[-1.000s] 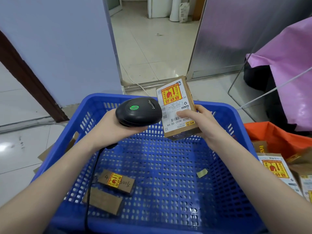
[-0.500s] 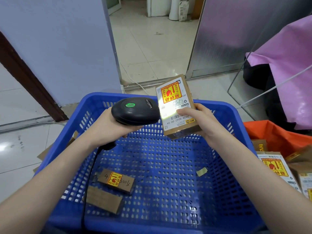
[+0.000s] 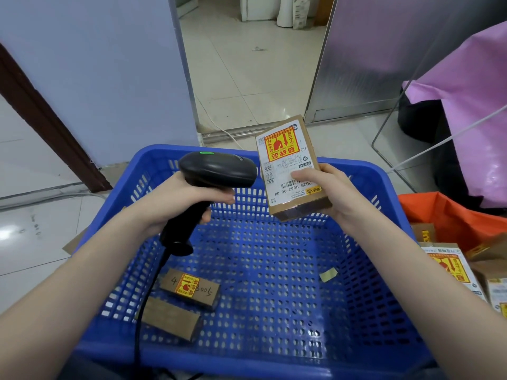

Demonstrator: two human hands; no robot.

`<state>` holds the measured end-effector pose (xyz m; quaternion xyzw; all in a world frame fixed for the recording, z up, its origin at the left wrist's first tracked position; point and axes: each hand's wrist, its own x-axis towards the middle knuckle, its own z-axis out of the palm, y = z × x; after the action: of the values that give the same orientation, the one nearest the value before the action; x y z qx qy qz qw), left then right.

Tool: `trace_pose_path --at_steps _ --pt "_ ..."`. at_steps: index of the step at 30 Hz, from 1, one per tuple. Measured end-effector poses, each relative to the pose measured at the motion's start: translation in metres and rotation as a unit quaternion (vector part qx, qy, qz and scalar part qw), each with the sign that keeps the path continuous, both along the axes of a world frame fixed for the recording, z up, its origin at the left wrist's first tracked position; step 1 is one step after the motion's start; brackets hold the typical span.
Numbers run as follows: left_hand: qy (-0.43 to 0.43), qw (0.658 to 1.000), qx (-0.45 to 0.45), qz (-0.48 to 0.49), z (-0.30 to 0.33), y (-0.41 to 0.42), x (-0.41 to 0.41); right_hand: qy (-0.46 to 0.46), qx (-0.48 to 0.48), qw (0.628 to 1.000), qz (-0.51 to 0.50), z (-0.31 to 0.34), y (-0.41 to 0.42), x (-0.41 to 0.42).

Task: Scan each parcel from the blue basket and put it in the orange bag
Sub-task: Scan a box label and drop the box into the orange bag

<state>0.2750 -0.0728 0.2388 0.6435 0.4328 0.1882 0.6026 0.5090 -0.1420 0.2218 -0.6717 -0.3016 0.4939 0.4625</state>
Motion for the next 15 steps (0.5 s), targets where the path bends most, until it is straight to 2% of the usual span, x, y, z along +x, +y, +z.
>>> trace_pose_path --at_steps 11,15 --pt "-0.004 1.000 -0.021 -0.010 0.001 0.005 -0.005 -0.026 -0.038 0.999 -0.007 0.001 0.002 0.009" --pt "0.009 1.000 -0.014 -0.017 0.000 0.003 -0.004 -0.033 -0.069 0.996 0.043 0.008 -0.003 0.022"
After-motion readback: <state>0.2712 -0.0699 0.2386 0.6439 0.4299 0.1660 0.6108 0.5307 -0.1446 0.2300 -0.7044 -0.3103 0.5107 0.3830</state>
